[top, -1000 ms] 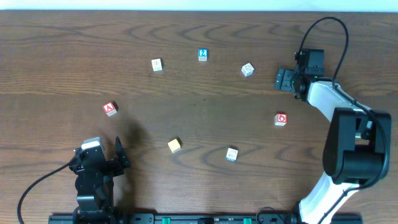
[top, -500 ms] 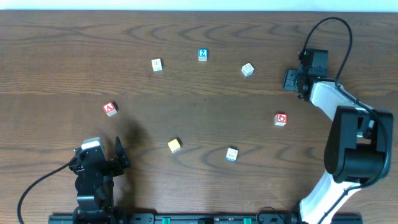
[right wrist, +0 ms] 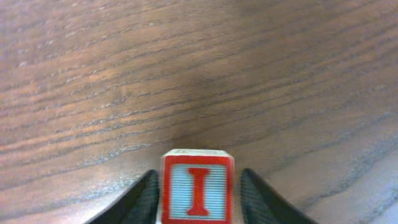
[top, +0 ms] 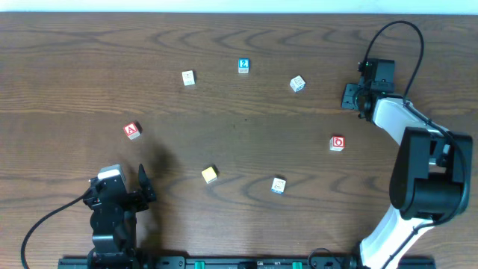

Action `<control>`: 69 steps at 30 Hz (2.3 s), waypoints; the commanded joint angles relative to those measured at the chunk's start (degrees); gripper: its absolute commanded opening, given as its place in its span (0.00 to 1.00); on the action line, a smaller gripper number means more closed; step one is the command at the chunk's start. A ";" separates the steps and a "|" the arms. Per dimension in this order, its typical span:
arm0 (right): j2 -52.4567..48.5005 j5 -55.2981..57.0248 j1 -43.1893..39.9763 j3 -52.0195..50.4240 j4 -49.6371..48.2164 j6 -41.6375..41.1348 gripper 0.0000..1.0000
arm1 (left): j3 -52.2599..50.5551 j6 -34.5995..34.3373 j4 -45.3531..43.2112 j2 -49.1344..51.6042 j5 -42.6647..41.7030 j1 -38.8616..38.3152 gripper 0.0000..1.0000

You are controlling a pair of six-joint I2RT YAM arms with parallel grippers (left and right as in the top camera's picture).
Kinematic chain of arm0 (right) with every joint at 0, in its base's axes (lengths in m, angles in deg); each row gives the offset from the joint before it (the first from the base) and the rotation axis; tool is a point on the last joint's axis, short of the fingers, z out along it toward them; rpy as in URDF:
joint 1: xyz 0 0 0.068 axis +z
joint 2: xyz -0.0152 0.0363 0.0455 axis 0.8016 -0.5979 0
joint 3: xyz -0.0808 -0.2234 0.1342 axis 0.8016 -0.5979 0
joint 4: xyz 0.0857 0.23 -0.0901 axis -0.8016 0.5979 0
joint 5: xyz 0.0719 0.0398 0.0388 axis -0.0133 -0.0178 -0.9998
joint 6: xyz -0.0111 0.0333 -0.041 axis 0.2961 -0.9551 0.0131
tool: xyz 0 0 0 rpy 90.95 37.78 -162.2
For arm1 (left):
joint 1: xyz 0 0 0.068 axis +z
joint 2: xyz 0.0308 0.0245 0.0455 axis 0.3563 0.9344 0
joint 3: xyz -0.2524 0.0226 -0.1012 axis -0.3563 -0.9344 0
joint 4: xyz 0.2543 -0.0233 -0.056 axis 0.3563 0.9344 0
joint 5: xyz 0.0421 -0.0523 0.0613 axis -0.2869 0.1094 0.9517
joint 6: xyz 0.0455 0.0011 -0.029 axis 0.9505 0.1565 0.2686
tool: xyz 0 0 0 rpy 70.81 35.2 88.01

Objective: Spell out Ai2
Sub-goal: 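Lower right gripper and grasp the red I block, then carry the I block left and place it at table center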

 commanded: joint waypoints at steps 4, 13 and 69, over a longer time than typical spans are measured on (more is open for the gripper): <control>-0.39 -0.85 -0.31 0.92 -0.02 0.35 0.33 | -1.14 -0.44 0.20 -0.33 1.03 0.13 0.95; -0.39 -1.09 -0.24 0.92 0.00 0.28 0.27 | -1.14 -0.44 0.20 -0.33 1.03 0.13 0.95; -8.28 11.19 42.47 21.70 29.14 -31.08 0.02 | -1.14 -0.46 0.20 -0.33 1.03 0.13 0.95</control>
